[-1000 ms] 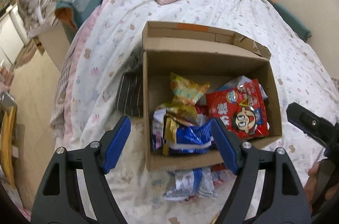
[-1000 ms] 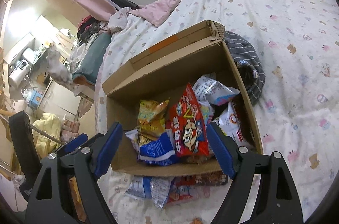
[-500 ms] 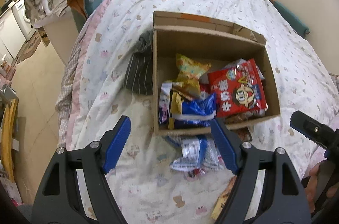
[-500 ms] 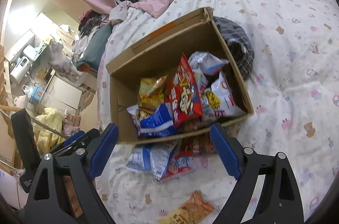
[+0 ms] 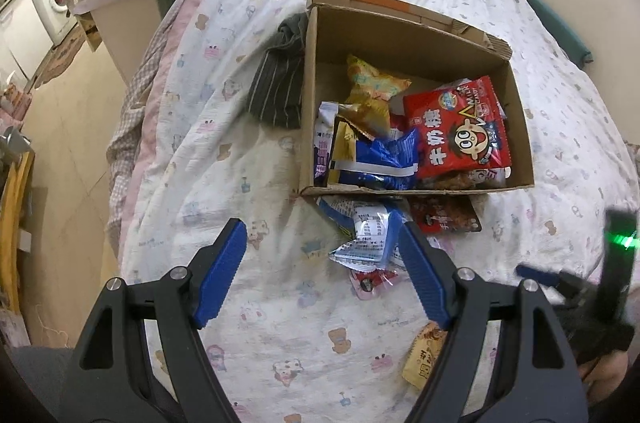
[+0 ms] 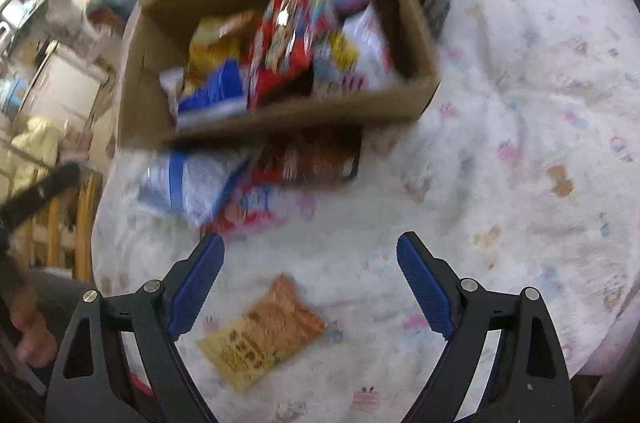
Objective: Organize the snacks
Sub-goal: 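Grasp the orange peanut pouch with the right tool while the left tool grasps the blue-and-white bag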
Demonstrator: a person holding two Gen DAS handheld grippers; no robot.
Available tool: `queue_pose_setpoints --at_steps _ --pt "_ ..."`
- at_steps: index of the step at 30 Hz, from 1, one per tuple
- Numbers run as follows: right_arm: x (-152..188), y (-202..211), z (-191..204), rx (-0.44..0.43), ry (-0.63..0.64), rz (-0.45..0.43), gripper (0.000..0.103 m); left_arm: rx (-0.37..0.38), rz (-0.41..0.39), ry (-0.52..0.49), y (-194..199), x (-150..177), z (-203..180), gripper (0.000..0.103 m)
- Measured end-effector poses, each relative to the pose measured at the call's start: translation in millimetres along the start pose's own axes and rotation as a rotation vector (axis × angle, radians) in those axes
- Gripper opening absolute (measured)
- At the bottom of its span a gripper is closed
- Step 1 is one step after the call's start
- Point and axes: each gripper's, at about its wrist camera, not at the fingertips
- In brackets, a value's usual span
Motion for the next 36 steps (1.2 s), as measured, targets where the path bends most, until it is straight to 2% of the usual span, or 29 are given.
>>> queue_pose_setpoints --at_steps 5,9,16,20,26,28,30,31,33,36 --pt "26 -27 11 -0.048 0.047 0.166 0.091 0.002 0.001 -0.009 0 1 -2 0.075" --pt "39 -43 27 -0.037 0.147 0.234 0.091 0.005 0.003 -0.003 0 1 1 0.075" --pt "61 -58 68 -0.04 0.415 0.311 0.092 0.003 0.01 0.015 -1 0 8 0.075" --pt "73 -70 75 -0.029 0.484 0.365 0.093 0.005 0.015 0.02 -3 0 8 0.075" --pt "79 -82 81 -0.007 0.526 0.359 0.094 0.008 0.014 0.015 -5 0 3 0.075" --pt "75 -81 77 -0.032 0.48 0.344 0.081 0.009 0.014 0.016 -5 0 2 0.075" --pt "65 -78 72 -0.058 0.442 0.33 0.057 0.006 0.013 0.018 -5 0 3 0.075" --pt "62 -76 71 -0.067 0.424 0.326 0.052 0.005 0.014 0.021 -5 -1 3 0.075" --pt "56 -71 65 -0.085 0.387 0.32 0.034 0.002 0.017 0.03 -6 -1 7 0.075" --pt "51 -57 53 -0.128 0.341 0.303 0.023 -0.006 0.022 0.049 -7 -1 12 0.075"
Point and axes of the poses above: each gripper's, at about its wrist camera, not at the fingertips, and y roughly against the way its jaws point, z to its left, x to its underside, and after that the axes turned 10 degrees about -z, right-handed
